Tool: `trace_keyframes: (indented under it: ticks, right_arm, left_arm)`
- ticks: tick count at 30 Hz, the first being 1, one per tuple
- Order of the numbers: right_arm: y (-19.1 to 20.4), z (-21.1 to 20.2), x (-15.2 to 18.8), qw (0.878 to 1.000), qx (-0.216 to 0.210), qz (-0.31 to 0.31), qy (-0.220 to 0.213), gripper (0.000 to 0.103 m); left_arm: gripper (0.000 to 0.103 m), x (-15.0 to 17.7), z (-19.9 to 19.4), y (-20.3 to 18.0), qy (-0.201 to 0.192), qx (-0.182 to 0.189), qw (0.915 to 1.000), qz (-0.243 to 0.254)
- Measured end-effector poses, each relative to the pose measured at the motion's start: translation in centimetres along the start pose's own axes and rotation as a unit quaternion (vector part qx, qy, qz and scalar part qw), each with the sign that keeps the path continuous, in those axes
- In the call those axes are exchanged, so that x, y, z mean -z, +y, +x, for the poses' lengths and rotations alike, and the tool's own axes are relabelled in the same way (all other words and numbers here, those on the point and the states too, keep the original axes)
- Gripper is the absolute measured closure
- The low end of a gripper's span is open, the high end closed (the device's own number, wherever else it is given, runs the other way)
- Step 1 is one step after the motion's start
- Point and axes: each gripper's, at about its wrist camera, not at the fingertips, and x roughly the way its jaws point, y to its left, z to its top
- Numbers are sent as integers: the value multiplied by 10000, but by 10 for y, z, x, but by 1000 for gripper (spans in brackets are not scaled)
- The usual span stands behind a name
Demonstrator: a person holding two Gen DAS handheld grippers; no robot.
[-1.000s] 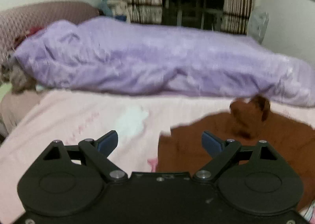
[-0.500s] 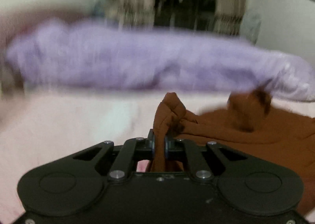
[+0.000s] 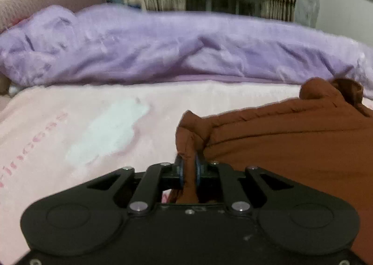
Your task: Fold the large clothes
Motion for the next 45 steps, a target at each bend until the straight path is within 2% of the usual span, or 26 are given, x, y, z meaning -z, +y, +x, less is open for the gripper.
trace_keyframes:
  ticks: [2,5,6,7,8,9,11,14,18,20,23,26,28,29,30,31,32,33,35,36,41,43,45]
  right_arm:
    - [1,-3,-6,9999,24,-48,135,94]
    - [-6,2,-11,9997,-56,-13,233,78]
    - [-9,-2,-17,9996,22,-5,267,62]
    - [-12,-8,-24,9996,136,7,241,53]
    - [-19,-20,-28,9998,162,32,109,33]
    - [-29,-32,-29,9999,98,87,-2,20]
    - [-49,-56,-31,9994,-203,254,-73,18]
    - [-76,-89,-22,9960,-646,620,-41,12]
    - [-90,-103,-2,9908,-1040,826,270,7]
    - [-88,-100,10,9892,-1156,790,443,7]
    - [-82,-95,27,9899,-1107,741,483,9]
    - [-81,-81,36,9866,-1222,790,733,0]
    - [-82,-76,37,9838,-1371,896,728,0]
    - [-79,-73,36,9833,-1435,867,708,0]
    - [-73,-69,35,9843,-1426,783,682,0]
    - [-67,-67,34,9862,-1376,666,637,8]
    - [-62,-65,31,9849,-1477,601,674,37]
    - [-58,-66,29,9832,-1568,631,685,58]
    - [-52,-75,23,9865,-1425,551,588,65]
    - [-51,-85,19,9879,-1366,524,515,67]
    - [-79,-162,3,9806,-1686,1002,-39,69]
    - [-81,-205,7,9841,-1465,898,-441,69]
    - [-87,-244,22,9856,-1345,833,-601,69]
  left_arm:
    - [84,-6,-1,-5,8,-100,9999,108]
    - [34,-16,2,-4,128,-563,9983,120]
    - [20,-21,-1,0,186,-698,9974,84]
    - [15,-28,-8,8,209,-736,9971,23]
    - [9,-33,-18,14,183,-719,9972,-76]
    - [4,-37,-32,24,137,-694,9973,-200]
    - [0,-40,-68,45,120,-692,9966,-425]
    - [0,-36,-110,61,121,-289,9979,-563]
    - [0,-11,-140,65,493,462,9946,-786]
    - [0,4,-139,57,716,634,9929,-706]
    - [0,31,-126,45,1036,487,9917,-587]
    - [0,47,-115,50,1205,717,9850,-1009]
    - [0,48,-112,57,1358,1001,9761,-1369]
    - [1,47,-111,57,1382,1101,9753,-1326]
    - [14,46,-112,50,1342,1158,9781,-1086]
    - [22,46,-114,43,1259,1229,9803,-892]
    - [41,46,-117,38,1201,1262,9811,-845]
    - [59,44,-122,34,1101,1281,9825,-785]
    - [72,37,-132,30,852,1167,9875,-637]
    - [76,34,-139,32,720,1162,9884,-666]
    - [80,19,-212,58,77,1233,9877,-962]
    - [80,16,-252,62,-204,1157,9894,-852]
    - [80,22,-291,68,-296,1079,9903,-826]
